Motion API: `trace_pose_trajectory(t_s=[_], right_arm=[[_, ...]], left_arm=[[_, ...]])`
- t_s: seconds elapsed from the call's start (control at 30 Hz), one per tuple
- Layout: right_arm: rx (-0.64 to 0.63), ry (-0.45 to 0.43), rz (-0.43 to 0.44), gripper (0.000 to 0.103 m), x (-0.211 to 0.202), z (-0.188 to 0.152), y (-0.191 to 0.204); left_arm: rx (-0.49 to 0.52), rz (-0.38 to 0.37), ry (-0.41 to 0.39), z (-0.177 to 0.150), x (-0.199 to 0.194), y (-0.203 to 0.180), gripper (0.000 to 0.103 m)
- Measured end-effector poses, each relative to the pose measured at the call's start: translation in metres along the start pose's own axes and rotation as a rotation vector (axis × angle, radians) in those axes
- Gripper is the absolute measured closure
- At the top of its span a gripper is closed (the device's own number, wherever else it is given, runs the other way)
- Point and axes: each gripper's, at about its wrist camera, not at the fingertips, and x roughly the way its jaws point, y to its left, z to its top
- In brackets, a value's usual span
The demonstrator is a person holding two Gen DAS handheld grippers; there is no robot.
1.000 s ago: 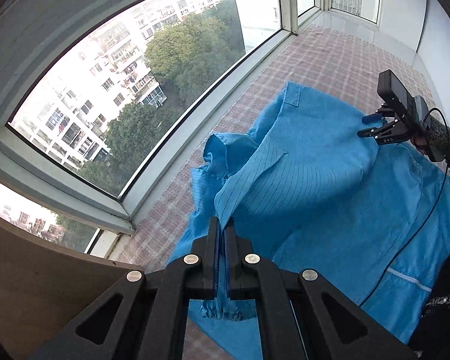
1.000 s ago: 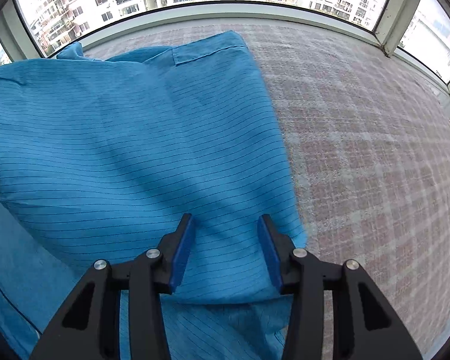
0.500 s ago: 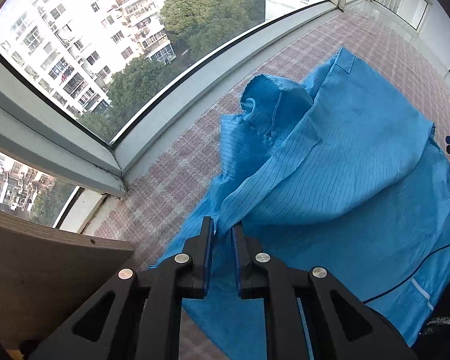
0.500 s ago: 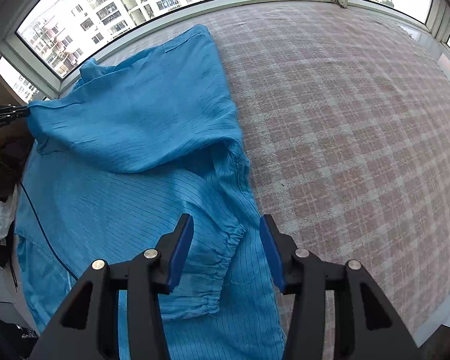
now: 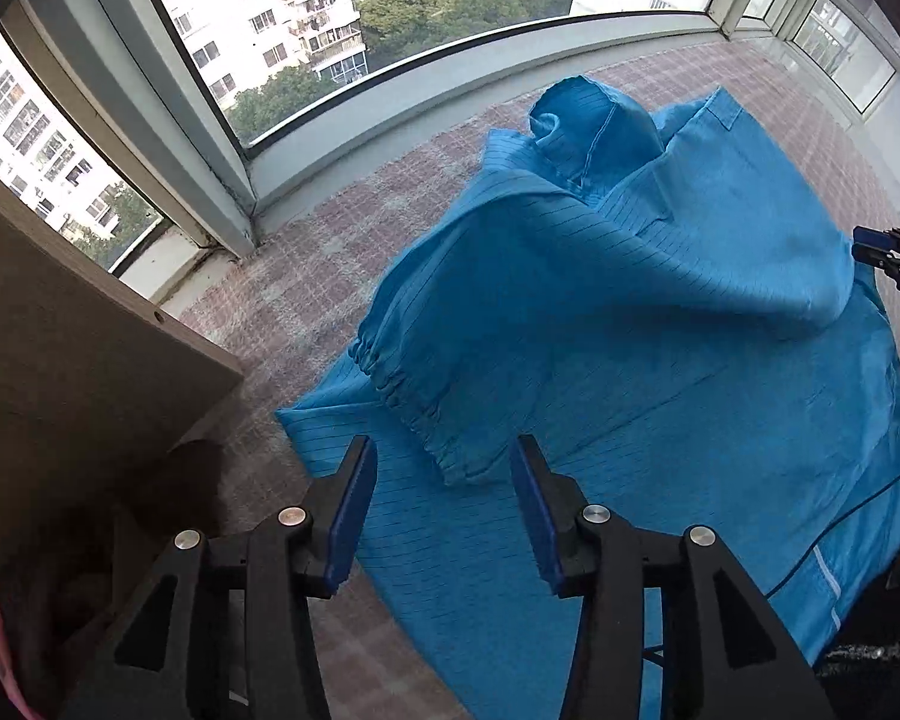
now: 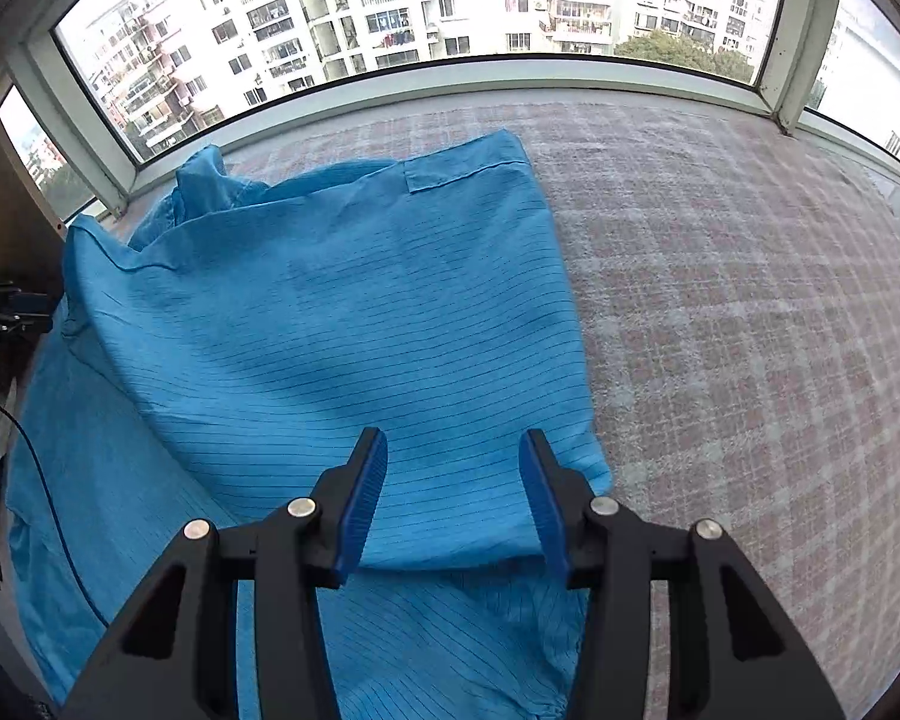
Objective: Fold clothes
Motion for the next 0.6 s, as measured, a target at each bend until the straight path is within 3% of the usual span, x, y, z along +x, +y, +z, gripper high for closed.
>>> trace_pose_trajectory(t_s=[0.13,0.17,0.2,0.27,0.47,0.53,0.6], right_arm=[[-0.007,0.005,0.027,0.057,0.014,0.018,0.005],[-0.012,0.009,0.022,0.057,0.016,0.018,0.006],[-0.019,0.011,0.011,0.057,0.02,0.018,0.006],[-0.02,0.023,-0.006,0.057,0.028,0.02,0.004],[-0.037,0.011,-0.1,0.057,0.047,0.028,0.002],[-0.031,0.01,-0.113,0.05,0.047,0.028,0.002],[-0.024,0.008,-0.126,0.049,0.047,0.029,0.002]], left_arm=[[-0.094,-0.038,0.02,-0.002,0.039,0.007,0.062],[-0.115,-0.06,0.009,-0.001,0.042,0.009,0.074],[-0.121,-0.076,-0.005,0.0,0.043,0.009,0.076],[-0.121,-0.107,-0.006,0.0,0.041,0.008,0.089],[-0.101,-0.136,0.015,-0.016,0.015,0.009,0.092],[-0.099,-0.138,0.042,-0.025,0.013,0.012,0.091],[-0.09,-0.114,0.077,-0.032,0.021,0.013,0.087]])
